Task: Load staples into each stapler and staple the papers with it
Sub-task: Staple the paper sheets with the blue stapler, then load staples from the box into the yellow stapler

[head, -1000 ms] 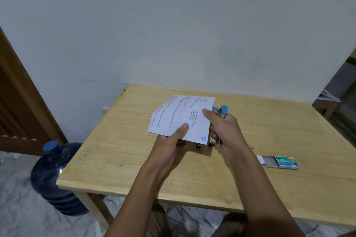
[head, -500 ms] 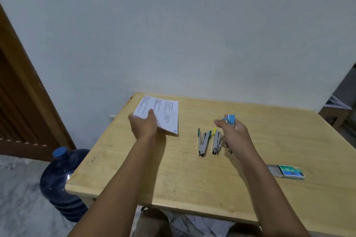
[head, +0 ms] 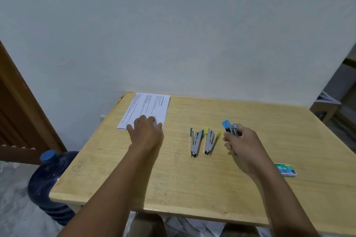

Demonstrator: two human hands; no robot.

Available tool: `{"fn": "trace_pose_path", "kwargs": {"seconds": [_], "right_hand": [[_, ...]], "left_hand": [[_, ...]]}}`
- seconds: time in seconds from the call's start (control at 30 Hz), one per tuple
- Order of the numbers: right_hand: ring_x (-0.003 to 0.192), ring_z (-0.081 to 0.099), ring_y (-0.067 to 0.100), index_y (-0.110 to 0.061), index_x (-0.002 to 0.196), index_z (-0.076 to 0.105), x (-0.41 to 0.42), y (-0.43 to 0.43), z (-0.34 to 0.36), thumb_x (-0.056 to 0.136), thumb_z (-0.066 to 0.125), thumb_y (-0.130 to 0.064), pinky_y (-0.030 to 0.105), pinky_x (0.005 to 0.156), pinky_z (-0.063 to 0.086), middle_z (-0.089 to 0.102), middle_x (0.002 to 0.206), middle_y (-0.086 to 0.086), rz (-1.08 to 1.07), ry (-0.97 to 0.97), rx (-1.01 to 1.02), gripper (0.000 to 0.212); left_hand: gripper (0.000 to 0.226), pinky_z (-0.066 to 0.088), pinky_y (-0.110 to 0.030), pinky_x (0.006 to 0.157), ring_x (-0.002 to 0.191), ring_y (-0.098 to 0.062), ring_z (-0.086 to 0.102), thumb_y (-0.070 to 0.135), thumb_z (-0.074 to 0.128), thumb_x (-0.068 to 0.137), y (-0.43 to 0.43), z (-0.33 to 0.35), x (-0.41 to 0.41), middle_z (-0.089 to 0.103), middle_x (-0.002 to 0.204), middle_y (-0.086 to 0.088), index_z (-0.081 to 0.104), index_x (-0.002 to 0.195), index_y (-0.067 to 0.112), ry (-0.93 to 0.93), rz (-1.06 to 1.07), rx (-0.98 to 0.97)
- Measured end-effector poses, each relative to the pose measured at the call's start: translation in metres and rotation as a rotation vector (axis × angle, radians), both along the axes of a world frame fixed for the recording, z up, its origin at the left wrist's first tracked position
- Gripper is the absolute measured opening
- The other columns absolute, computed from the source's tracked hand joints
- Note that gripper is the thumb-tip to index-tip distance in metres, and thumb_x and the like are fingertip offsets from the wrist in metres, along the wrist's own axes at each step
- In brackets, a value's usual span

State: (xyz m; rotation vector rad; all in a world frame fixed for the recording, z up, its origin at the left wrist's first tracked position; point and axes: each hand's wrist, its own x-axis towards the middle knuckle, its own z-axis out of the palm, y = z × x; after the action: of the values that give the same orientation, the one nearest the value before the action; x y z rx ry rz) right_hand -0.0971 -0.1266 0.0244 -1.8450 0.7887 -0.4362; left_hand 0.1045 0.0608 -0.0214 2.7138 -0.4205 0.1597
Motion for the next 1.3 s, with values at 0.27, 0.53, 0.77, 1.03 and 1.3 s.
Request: {"fn": "trace_pose_path", "kwargs": {"seconds": [0.27, 0.53, 0.77, 1.03, 1.3], "right_hand": [[0.064, 0.049, 0.023, -0.008, 0.084, 0.056, 0.054, -0.049, 0.003, 0.09, 0.059, -0.027, 0.029, 0.055, 0.033, 0.053, 0.074, 0.004, -0.02, 0.345, -0.401, 0.02], [0.088, 0.06, 0.031, -0.008, 0.102, 0.058, 0.099, -0.055, -0.012, 0.093, 0.058, -0.036, 0.031, 0.067, 0.04, 0.063, 0.107, 0.011, -0.095, 0.434, -0.489, 0.03], [0.107, 0.058, 0.028, -0.005, 0.134, 0.051, 0.082, -0.069, -0.011, 0.091, 0.063, -0.035, 0.033, 0.08, 0.043, 0.058, 0.129, 0.011, -0.063, 0.313, -0.317, 0.053], [0.094, 0.06, 0.019, -0.01, 0.132, 0.062, 0.08, -0.069, -0.017, 0.091, 0.065, -0.014, 0.025, 0.076, 0.04, 0.068, 0.119, 0.009, -0.003, 0.269, -0.387, 0.041], [0.114, 0.06, 0.025, -0.016, 0.135, 0.059, 0.103, -0.078, -0.024, 0.096, 0.057, -0.012, 0.033, 0.09, 0.048, 0.062, 0.132, 0.007, -0.007, 0.271, -0.45, 0.039]], "left_hand": [[0.061, 0.018, -0.04, 0.116, 0.144, -0.014, 0.024, 0.057, 0.043, 0.094, -0.04, 0.002, -0.087, 0.037, 0.153, 0.001, 0.041, 0.146, 0.026, -0.055, -0.538, -0.325], [0.062, 0.017, -0.039, 0.113, 0.145, -0.014, 0.021, 0.064, 0.042, 0.088, -0.038, -0.012, -0.104, 0.045, 0.146, 0.008, 0.045, 0.143, 0.035, -0.043, -0.639, -0.157], [0.035, 0.011, -0.024, 0.099, 0.136, -0.003, 0.024, 0.04, 0.039, 0.1, -0.051, -0.006, -0.098, 0.053, 0.127, 0.016, 0.056, 0.13, 0.034, 0.005, -0.657, -0.298], [0.042, 0.011, -0.027, 0.101, 0.139, -0.006, 0.021, 0.044, 0.036, 0.1, -0.051, -0.005, -0.092, 0.049, 0.134, 0.014, 0.047, 0.14, 0.034, -0.025, -0.653, -0.197], [0.041, 0.012, -0.025, 0.099, 0.135, -0.006, 0.025, 0.043, 0.038, 0.099, -0.05, -0.003, -0.093, 0.05, 0.131, 0.015, 0.05, 0.138, 0.034, -0.03, -0.649, -0.213]]}}
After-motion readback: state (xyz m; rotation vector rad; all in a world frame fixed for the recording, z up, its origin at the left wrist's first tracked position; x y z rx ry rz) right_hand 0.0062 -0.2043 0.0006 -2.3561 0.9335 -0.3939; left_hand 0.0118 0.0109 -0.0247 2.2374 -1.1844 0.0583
